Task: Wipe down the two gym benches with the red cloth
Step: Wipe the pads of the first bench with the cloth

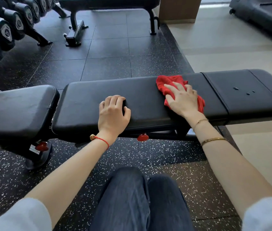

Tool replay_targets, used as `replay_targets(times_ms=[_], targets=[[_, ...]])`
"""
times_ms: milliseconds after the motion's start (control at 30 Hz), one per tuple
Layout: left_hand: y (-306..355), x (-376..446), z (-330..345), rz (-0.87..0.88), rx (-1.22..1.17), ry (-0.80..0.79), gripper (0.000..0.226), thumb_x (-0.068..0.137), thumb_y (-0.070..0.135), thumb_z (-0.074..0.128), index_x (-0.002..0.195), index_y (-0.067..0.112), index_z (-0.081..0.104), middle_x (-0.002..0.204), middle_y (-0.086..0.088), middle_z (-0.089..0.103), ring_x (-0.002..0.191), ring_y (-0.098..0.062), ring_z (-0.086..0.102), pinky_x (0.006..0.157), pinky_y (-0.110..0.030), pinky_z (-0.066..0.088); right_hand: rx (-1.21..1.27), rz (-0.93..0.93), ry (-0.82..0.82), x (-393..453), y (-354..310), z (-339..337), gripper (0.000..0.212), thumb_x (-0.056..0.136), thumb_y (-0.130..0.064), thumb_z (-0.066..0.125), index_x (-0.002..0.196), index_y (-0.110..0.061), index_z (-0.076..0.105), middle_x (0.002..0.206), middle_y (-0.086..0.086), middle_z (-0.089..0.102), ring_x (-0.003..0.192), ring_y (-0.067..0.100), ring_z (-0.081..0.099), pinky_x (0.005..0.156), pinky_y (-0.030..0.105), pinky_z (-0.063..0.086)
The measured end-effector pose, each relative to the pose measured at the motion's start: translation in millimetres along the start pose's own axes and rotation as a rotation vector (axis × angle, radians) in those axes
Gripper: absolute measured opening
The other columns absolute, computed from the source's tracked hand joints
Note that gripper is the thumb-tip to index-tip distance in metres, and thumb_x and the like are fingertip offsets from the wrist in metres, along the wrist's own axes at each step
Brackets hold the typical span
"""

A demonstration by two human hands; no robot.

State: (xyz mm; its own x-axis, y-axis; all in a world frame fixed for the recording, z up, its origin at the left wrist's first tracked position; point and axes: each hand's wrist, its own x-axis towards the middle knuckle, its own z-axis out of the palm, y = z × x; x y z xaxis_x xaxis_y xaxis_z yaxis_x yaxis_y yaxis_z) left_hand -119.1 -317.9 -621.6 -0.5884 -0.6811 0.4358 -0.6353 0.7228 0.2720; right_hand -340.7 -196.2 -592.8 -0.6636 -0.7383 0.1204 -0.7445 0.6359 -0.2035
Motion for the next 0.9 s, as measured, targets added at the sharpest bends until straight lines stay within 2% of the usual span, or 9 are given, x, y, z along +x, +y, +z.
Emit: replay_targets(times_ms=[133,233,400,533,633,767,900], targets=[[3,0,-1,-0.007,0.021,-0.025,0.030,0.091,0.027,0.052,0.114,0.012,0.063,0.122,-0.006,0.063,0.118,-0.029,0.053,0.101,-0.042,0.038,0.037,-0.142,0.006,-40,-15,3,0.047,0.093,-0.043,0.048,0.140,-0.048,0.042,0.153,-0.015,0.036,0.135,0.029,0.031,0.111,0.041,0.020],[10,1,-3,-0.039,-0.039,-0.051,0.028,0.092,0.023,0.054,0.117,0.013,0.064,0.123,-0.006,0.063,0.121,-0.029,0.052,0.101,-0.043,0.039,0.046,-0.163,0.052,-65,1,4,0.047,0.093,-0.042,0.049,0.139,-0.049,0.043,0.151,-0.017,0.038,0.134,0.026,0.033,0.110,0.040,0.022],[57,11,-3,0.066,-0.199,-0.091,0.030,0.092,0.024,0.053,0.118,0.017,0.065,0.122,0.000,0.065,0.122,-0.023,0.052,0.101,-0.038,0.038,0.006,0.052,0.137,-62,41,-6,0.050,0.087,-0.047,0.039,0.137,-0.047,0.047,0.149,-0.012,0.044,0.129,0.030,0.038,0.107,0.043,0.027],[83,22,12,0.112,-0.230,-0.156,0.033,0.094,0.024,0.049,0.123,0.019,0.062,0.126,0.003,0.062,0.125,-0.020,0.049,0.105,-0.034,0.034,-0.041,0.239,0.065,-18,72,-10,0.047,0.093,-0.045,0.039,0.140,-0.047,0.041,0.154,-0.008,0.037,0.134,0.035,0.031,0.110,0.047,0.024],[93,23,22,0.132,-0.215,-0.190,0.032,0.093,0.025,0.048,0.122,0.020,0.062,0.126,0.004,0.061,0.124,-0.019,0.048,0.105,-0.034,0.032,-0.029,0.300,0.003,9,65,-10,0.047,0.095,-0.046,0.039,0.142,-0.046,0.039,0.157,-0.006,0.032,0.137,0.037,0.027,0.111,0.048,0.022],[96,25,27,0.129,-0.193,-0.183,0.030,0.092,0.026,0.048,0.116,0.020,0.065,0.120,0.002,0.063,0.120,-0.022,0.049,0.103,-0.036,0.032,-0.040,0.148,0.014,-5,40,-4,0.048,0.093,-0.045,0.041,0.141,-0.047,0.041,0.154,-0.009,0.036,0.133,0.034,0.033,0.109,0.046,0.024],[102,28,32,0.092,-0.189,-0.166,0.029,0.091,0.027,0.049,0.113,0.018,0.065,0.118,0.000,0.062,0.119,-0.025,0.049,0.102,-0.038,0.033,-0.011,0.057,0.089,-38,51,-5,0.050,0.087,-0.046,0.038,0.136,-0.049,0.045,0.148,-0.014,0.043,0.128,0.029,0.039,0.106,0.045,0.029]])
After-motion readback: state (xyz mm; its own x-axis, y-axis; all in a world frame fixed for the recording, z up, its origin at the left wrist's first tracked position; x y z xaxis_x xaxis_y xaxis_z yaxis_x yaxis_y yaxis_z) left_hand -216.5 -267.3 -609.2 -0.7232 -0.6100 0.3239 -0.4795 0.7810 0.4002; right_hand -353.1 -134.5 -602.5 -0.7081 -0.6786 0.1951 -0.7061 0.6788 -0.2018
